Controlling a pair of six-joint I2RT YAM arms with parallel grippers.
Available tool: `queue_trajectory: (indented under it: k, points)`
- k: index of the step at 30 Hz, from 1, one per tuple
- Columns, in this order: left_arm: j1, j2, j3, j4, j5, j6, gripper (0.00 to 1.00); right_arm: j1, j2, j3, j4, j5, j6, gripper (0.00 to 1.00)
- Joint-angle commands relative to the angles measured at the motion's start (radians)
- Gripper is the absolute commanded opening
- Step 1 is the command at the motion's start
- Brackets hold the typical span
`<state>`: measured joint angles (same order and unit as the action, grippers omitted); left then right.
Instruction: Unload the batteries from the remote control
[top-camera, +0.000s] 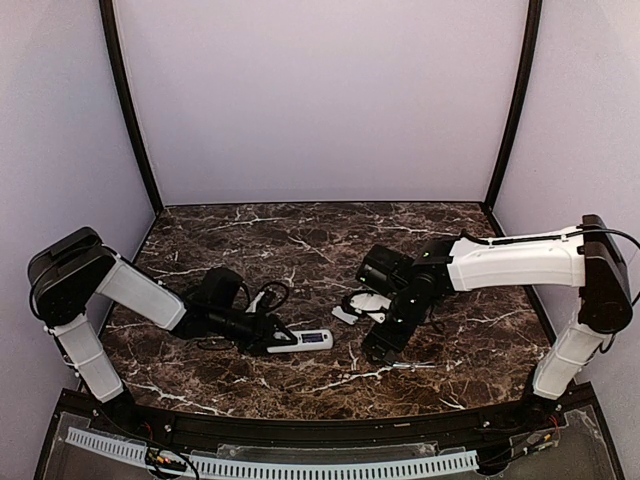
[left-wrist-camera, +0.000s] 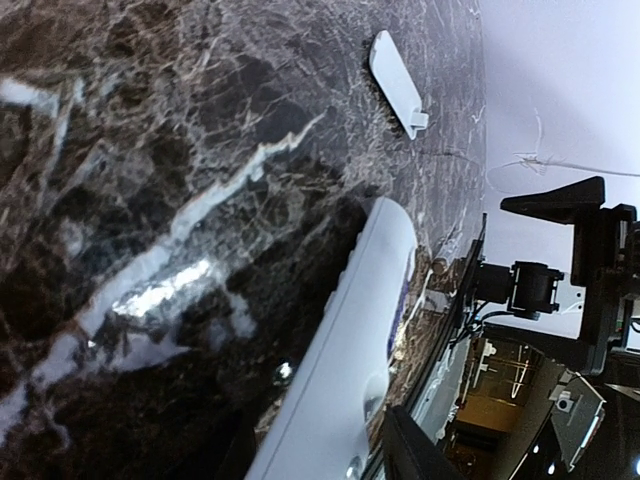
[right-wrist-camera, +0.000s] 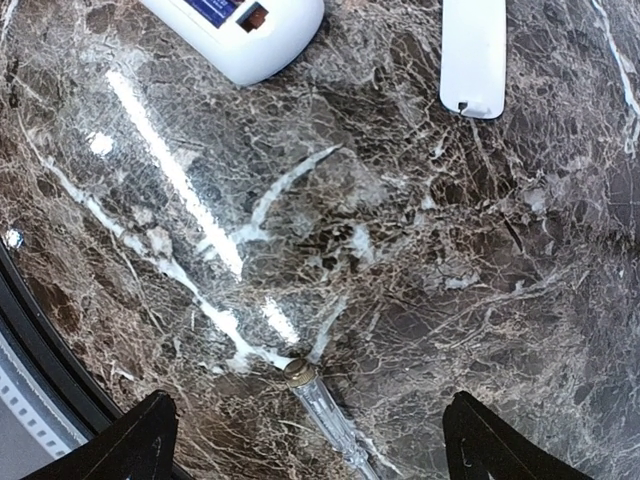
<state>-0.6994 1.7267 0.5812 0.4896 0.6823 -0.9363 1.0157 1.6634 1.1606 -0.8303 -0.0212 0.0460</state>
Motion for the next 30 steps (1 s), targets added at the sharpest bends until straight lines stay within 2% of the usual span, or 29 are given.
queue_trajectory:
  k: [1, 8, 16, 23, 30]
  points:
    - [-0.005, -0.055, 0.030, -0.133, -0.043, 0.074, 0.46, 0.007, 0.007, -0.004, -0.029, 0.007, 0.006, 0.91]
    - [-0.003, -0.125, 0.092, -0.362, -0.155, 0.195, 0.62, 0.007, 0.010, -0.023, -0.054, -0.008, 0.024, 0.88]
    - [-0.002, -0.149, 0.153, -0.516, -0.240, 0.275, 0.67, 0.011, 0.017, -0.035, -0.073, -0.003, 0.037, 0.86]
    - [0.003, -0.187, 0.224, -0.690, -0.377, 0.363, 0.71, 0.025, 0.038, -0.023, -0.091, 0.006, 0.038, 0.83]
    - [0.015, -0.218, 0.234, -0.732, -0.453, 0.384, 0.77, 0.031, 0.076, -0.023, -0.090, 0.017, 0.035, 0.79]
